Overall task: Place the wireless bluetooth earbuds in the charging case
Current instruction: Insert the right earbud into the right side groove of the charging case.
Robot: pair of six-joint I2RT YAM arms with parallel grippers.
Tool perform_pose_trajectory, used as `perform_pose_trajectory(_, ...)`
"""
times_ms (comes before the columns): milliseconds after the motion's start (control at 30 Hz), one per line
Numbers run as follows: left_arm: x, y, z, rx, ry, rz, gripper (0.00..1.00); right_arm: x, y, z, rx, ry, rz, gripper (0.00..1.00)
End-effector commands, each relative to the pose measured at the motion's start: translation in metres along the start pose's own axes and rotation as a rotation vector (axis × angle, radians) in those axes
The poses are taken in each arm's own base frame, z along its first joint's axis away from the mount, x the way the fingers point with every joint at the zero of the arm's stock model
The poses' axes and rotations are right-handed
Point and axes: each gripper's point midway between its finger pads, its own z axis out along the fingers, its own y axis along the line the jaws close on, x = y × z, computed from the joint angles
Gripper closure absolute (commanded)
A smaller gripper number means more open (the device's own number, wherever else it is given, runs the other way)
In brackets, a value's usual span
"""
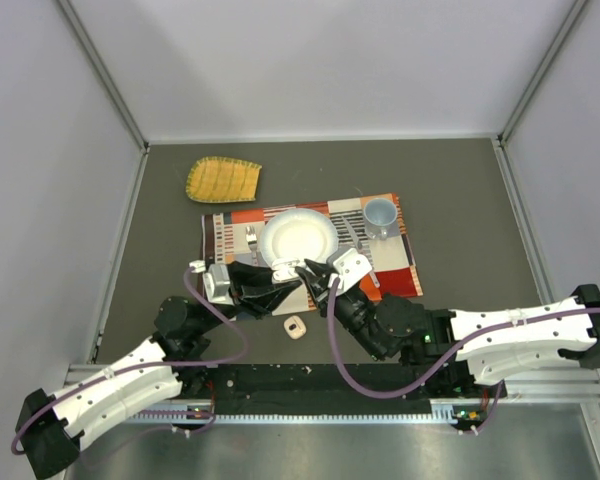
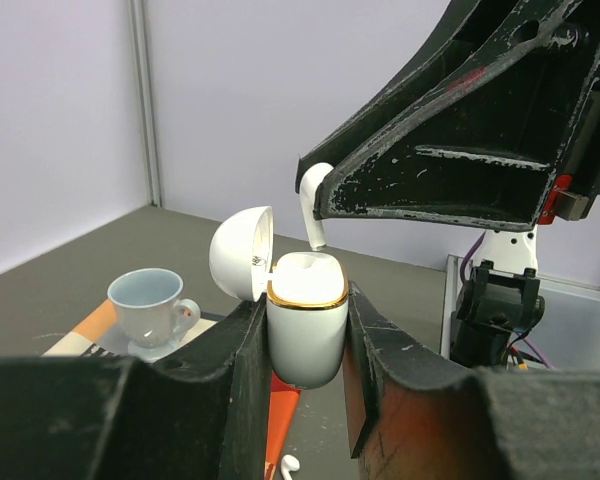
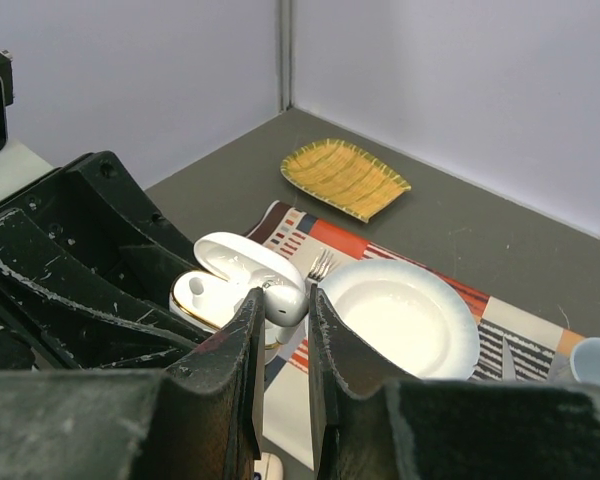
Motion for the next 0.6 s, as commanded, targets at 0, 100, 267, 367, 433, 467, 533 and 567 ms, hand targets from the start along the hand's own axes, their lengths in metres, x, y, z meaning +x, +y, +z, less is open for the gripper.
perform_pose_trajectory(0, -0.034, -0.009, 0.008, 0.041, -0.090, 0.030, 1.00, -0.019, 0.005, -0.003, -0.031, -0.046, 0.068, 1.00)
perform_pose_trajectory(100, -0.033, -0.009, 0.009, 0.039, -0.081, 0.029, 1.00, -0.017, 0.007, -0.003, -0.033, -0.042, 0.067, 1.00)
perform_pose_trajectory(267, -0.032, -0.009, 0.009, 0.042, -0.077, 0.026, 1.00, -0.020, 0.008, -0.002, -0.040, -0.049, 0.071, 1.00)
perform_pose_trajectory(367, -0.032, -0.009, 0.009, 0.040, -0.077, 0.025, 1.00, -0.018, 0.010, -0.001, -0.041, -0.048, 0.063, 1.00)
perform_pose_trajectory(433, -0.032, -0.010, 0.009, 0.039, -0.079, 0.023, 1.00, -0.015, 0.011, 0.000, -0.043, -0.038, 0.051, 1.00)
perform_pose_trajectory(467, -0.033, -0.010, 0.009, 0.041, -0.080, 0.024, 1.00, -0.012, 0.013, 0.000, -0.048, -0.032, 0.047, 1.00)
perform_pose_trajectory(533, -0.034, -0.010, 0.009, 0.040, -0.084, 0.025, 1.00, -0.008, 0.012, 0.000, -0.042, -0.022, 0.038, 1.00)
perform_pose_trajectory(567, -0.035, -0.011, 0.009, 0.043, -0.088, 0.025, 1.00, -0.005, 0.012, 0.000, -0.037, -0.015, 0.033, 1.00)
